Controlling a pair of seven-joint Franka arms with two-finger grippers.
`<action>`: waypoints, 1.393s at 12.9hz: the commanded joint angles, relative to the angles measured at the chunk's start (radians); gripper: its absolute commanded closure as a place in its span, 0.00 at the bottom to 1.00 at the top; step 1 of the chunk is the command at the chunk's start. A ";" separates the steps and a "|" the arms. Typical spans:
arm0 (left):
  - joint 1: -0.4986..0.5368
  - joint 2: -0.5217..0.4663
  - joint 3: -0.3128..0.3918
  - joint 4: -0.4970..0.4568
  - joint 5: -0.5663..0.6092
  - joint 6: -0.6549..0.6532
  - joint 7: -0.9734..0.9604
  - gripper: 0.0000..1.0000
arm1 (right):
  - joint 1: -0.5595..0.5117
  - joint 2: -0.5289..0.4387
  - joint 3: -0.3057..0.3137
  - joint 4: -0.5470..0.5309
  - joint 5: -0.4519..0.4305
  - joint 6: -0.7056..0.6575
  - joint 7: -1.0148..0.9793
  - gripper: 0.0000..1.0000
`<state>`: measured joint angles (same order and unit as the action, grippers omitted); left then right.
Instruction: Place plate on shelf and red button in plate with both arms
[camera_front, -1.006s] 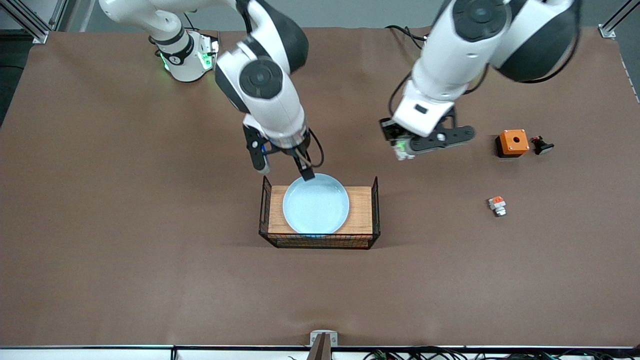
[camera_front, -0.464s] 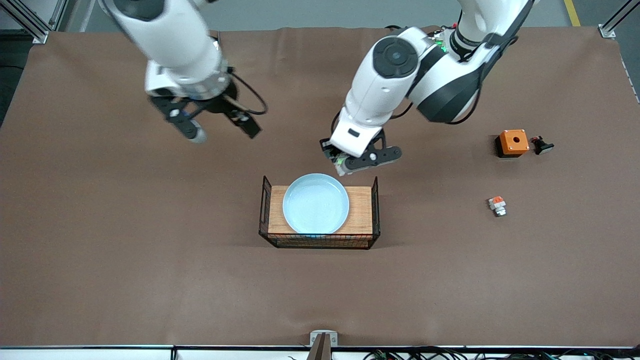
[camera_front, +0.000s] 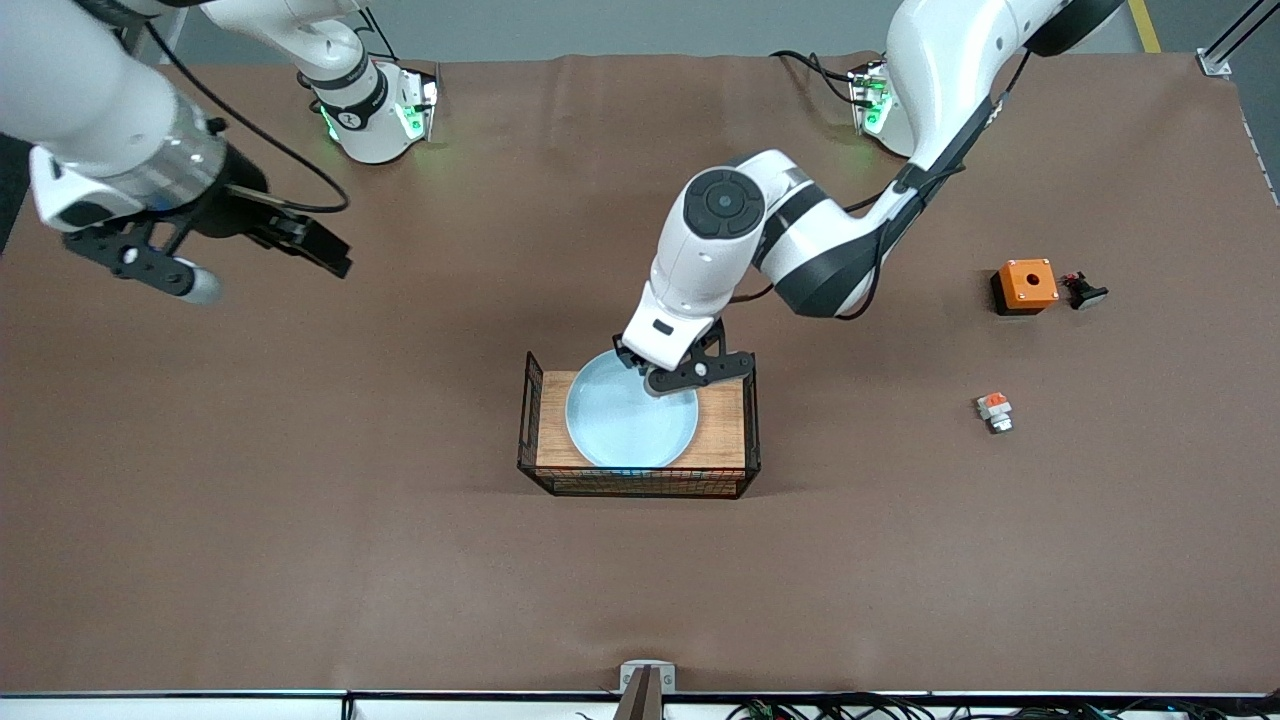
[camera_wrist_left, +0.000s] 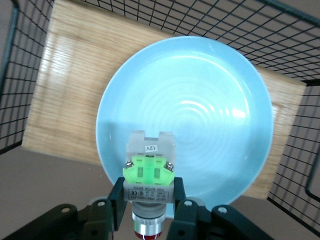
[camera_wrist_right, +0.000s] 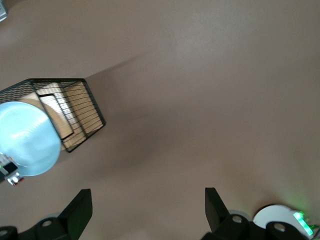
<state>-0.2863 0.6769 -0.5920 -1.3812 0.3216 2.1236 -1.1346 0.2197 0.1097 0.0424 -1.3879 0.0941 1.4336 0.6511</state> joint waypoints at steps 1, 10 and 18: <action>-0.022 0.039 0.027 0.047 0.036 0.016 -0.002 0.73 | -0.089 -0.041 0.019 -0.056 -0.004 0.015 -0.153 0.01; -0.022 -0.072 0.046 0.051 0.073 -0.107 -0.002 0.00 | -0.261 -0.041 0.019 -0.085 -0.049 0.080 -0.531 0.01; 0.363 -0.368 0.029 0.036 -0.009 -0.453 0.474 0.00 | -0.260 -0.036 0.021 -0.082 -0.077 0.099 -0.533 0.01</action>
<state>0.0302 0.3549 -0.5521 -1.3120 0.3409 1.7341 -0.7506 -0.0272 0.0978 0.0500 -1.4424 0.0389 1.5209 0.1308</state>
